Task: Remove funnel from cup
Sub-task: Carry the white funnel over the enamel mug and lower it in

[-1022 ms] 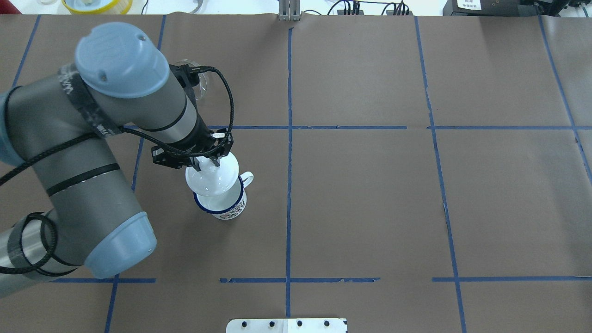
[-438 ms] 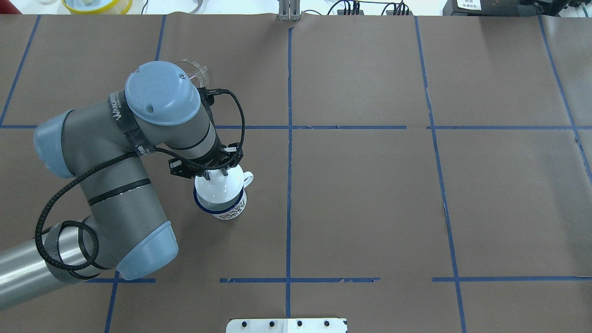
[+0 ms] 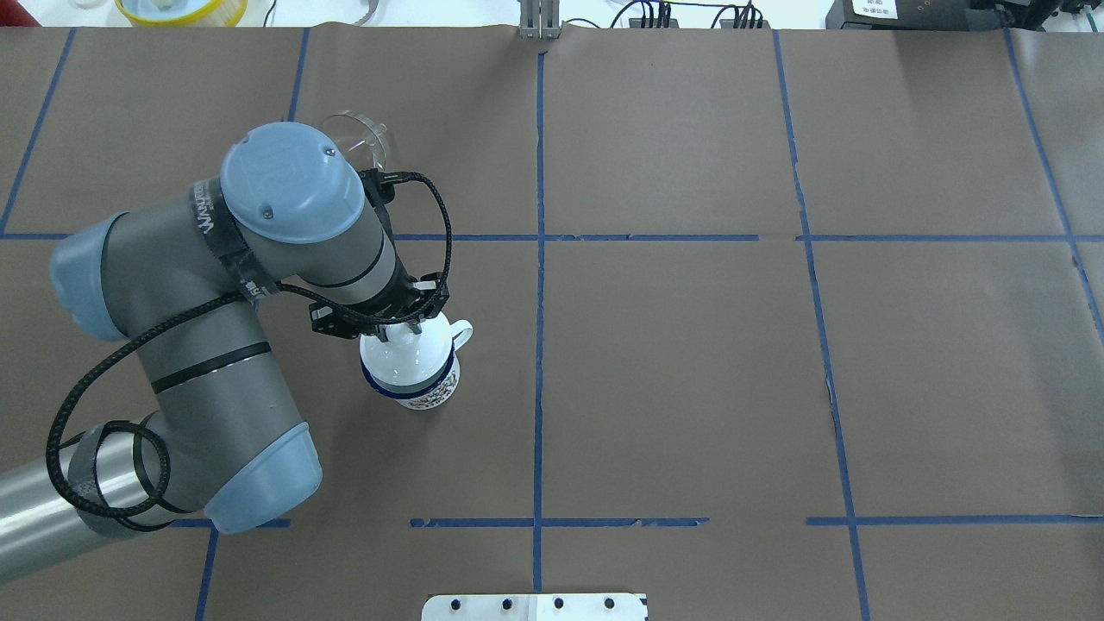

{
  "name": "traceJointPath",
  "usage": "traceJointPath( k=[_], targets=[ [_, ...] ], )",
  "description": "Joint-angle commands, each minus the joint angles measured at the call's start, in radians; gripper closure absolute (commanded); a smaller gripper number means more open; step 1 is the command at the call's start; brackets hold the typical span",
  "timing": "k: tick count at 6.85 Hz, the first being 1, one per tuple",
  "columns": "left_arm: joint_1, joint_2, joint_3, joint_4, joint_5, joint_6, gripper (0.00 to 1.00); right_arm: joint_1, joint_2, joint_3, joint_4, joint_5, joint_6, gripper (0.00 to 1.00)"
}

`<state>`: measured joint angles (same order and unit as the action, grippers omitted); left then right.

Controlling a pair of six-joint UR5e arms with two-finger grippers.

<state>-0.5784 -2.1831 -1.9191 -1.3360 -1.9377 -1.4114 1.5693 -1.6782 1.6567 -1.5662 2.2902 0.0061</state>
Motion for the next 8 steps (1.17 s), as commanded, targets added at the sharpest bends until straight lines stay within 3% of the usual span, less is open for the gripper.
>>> traceJointPath(
  k=[1, 7, 8],
  targets=[
    [0.014, 0.002, 0.003, 0.000, 0.002, -0.001, 1.00, 0.000, 0.000, 0.000, 0.000, 0.000, 0.000, 0.00],
    [0.015, 0.011, 0.012, -0.014, 0.003, 0.002, 1.00, 0.000, 0.000, 0.000, 0.000, 0.000, 0.000, 0.00],
    [0.015, 0.013, 0.012, -0.014, 0.003, 0.003, 0.87, 0.000, 0.000, 0.000, 0.000, 0.000, 0.000, 0.00]
  ],
)
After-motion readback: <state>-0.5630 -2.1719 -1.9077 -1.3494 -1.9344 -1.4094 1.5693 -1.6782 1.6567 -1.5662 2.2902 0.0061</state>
